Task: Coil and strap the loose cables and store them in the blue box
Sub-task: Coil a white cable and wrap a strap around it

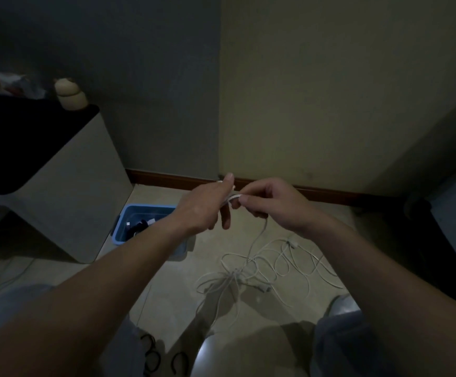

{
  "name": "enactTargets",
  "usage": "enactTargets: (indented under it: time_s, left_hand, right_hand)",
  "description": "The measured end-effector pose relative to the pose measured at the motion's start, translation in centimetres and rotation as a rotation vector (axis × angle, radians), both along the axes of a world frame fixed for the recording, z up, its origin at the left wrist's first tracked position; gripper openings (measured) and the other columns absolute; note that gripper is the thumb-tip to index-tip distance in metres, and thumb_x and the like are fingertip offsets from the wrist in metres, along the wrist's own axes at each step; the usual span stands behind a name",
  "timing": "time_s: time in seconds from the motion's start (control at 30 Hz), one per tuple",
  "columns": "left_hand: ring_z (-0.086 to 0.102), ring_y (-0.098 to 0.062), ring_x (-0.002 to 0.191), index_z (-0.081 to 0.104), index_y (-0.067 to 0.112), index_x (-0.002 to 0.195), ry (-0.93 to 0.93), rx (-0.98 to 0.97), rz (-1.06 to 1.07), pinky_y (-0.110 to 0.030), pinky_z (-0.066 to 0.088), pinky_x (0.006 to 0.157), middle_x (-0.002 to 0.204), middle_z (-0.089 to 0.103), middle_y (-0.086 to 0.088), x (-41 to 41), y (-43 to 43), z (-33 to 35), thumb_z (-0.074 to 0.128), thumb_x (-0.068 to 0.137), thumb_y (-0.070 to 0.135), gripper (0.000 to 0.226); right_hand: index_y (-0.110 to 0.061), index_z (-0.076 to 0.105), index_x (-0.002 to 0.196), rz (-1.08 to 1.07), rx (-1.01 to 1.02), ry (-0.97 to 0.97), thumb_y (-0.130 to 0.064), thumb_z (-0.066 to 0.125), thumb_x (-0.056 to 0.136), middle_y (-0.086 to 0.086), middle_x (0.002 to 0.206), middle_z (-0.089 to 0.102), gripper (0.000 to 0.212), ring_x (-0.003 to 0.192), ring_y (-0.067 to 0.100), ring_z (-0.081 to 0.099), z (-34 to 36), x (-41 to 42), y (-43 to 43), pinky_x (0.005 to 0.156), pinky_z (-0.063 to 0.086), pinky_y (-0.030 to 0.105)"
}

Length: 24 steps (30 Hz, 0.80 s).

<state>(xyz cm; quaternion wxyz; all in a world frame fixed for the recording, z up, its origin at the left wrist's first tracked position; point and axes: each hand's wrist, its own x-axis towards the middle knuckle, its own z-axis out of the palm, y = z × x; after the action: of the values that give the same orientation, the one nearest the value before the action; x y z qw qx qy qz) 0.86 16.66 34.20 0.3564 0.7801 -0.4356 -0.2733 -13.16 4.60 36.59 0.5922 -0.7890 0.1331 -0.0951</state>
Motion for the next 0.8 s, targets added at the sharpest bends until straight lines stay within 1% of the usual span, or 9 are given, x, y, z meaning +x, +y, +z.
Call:
enactTargets:
  time_s: [0.1, 0.17, 0.3, 0.43, 0.5, 0.57, 0.63, 0.73, 0.8]
  left_hand:
    - [0.041, -0.016, 0.044, 0.069, 0.01, 0.089, 0.315, 0.026, -0.107, -0.028, 0.034, 0.048, 0.054, 0.058, -0.007, -0.2, 0.0, 0.0, 0.006, 0.085, 0.084, 0.096]
    - [0.035, -0.012, 0.043, 0.068, 0.005, 0.092, 0.443, -0.005, -0.185, -0.025, 0.029, 0.045, 0.05, 0.046, -0.001, -0.2, 0.1, 0.3, 0.006, 0.085, 0.083, 0.1]
    - [0.022, -0.008, 0.04, 0.063, 0.003, 0.091, 0.621, -0.08, -0.228, -0.021, 0.019, 0.039, 0.048, 0.029, 0.005, -0.4, 0.0, 1.5, 0.013, 0.093, 0.068, 0.082]
    - [0.018, -0.012, 0.042, 0.059, 0.009, 0.08, 0.525, -0.068, -0.163, -0.022, 0.016, 0.043, 0.05, 0.025, 0.0, -0.8, 0.3, 2.3, 0.038, 0.103, 0.049, 0.05]
    - [0.017, -0.012, 0.043, 0.055, 0.011, 0.074, 0.489, -0.064, -0.132, -0.022, 0.015, 0.044, 0.05, 0.024, 0.0, -0.8, 0.5, 2.5, 0.046, 0.103, 0.043, 0.044]
    - [0.016, -0.012, 0.042, 0.052, 0.012, 0.072, 0.517, -0.076, -0.114, -0.022, 0.014, 0.044, 0.05, 0.024, 0.0, -0.8, 0.5, 2.7, 0.046, 0.104, 0.038, 0.041]
    - [0.015, -0.011, 0.039, 0.048, 0.012, 0.073, 0.648, -0.099, -0.086, -0.019, 0.014, 0.041, 0.048, 0.022, 0.0, -0.7, 0.4, 2.7, 0.042, 0.105, 0.034, 0.04]
    - [0.015, -0.005, 0.031, 0.044, 0.014, 0.072, 0.956, -0.17, -0.027, -0.018, 0.009, 0.036, 0.042, 0.021, 0.007, -0.5, 0.1, 2.7, 0.038, 0.103, 0.036, 0.038]
    - [0.014, -0.004, 0.032, 0.045, 0.015, 0.073, 1.125, -0.248, 0.002, -0.02, 0.004, 0.04, 0.041, 0.023, 0.008, -0.2, 0.1, 2.8, 0.04, 0.1, 0.041, 0.037]
  right_hand:
    - [-0.017, 0.075, 0.083, -0.102, -0.054, -0.052, -0.011, 0.069, 0.093, -0.011, 0.06, 0.063, 0.013, 0.059, 0.0, 0.054, 0.0, 0.1, -0.5, 0.057, 0.041, 0.012]
    - [-0.02, 0.074, 0.076, -0.196, -0.077, -0.069, -0.017, 0.076, 0.087, -0.011, 0.059, 0.061, 0.011, 0.06, 0.003, 0.053, -0.2, 0.1, -1.1, 0.058, 0.041, 0.014]
    - [-0.017, 0.07, 0.073, -0.268, -0.046, -0.082, -0.017, 0.079, 0.083, -0.005, 0.063, 0.056, 0.014, 0.063, 0.009, 0.048, -0.7, 0.1, -1.8, 0.059, 0.038, 0.019]
    - [-0.019, 0.07, 0.075, -0.233, -0.067, -0.073, -0.017, 0.074, 0.088, -0.011, 0.062, 0.058, 0.014, 0.059, 0.001, 0.049, -1.2, 0.3, -1.8, 0.057, 0.039, 0.014]
    - [-0.019, 0.069, 0.076, -0.222, -0.069, -0.08, -0.018, 0.071, 0.091, -0.007, 0.064, 0.058, 0.015, 0.061, 0.003, 0.049, -1.4, 0.5, -1.8, 0.057, 0.04, 0.017]
    - [-0.017, 0.068, 0.077, -0.223, -0.04, -0.067, -0.02, 0.069, 0.093, -0.003, 0.065, 0.056, 0.016, 0.061, 0.006, 0.048, -1.5, 0.5, -1.9, 0.057, 0.04, 0.02]
    - [-0.014, 0.066, 0.077, -0.21, 0.012, -0.031, -0.025, 0.064, 0.096, 0.0, 0.064, 0.053, 0.022, 0.059, 0.008, 0.047, -1.7, 0.4, -2.1, 0.055, 0.039, 0.021]
    - [-0.012, 0.061, 0.077, -0.171, 0.075, 0.054, -0.028, 0.054, 0.102, 0.0, 0.061, 0.048, 0.031, 0.053, 0.01, 0.045, -2.2, 0.3, -2.1, 0.055, 0.041, 0.023]
    - [-0.012, 0.06, 0.078, -0.144, 0.095, 0.137, -0.029, 0.05, 0.105, -0.001, 0.06, 0.047, 0.034, 0.051, 0.01, 0.045, -2.5, 0.4, -1.8, 0.057, 0.044, 0.026]
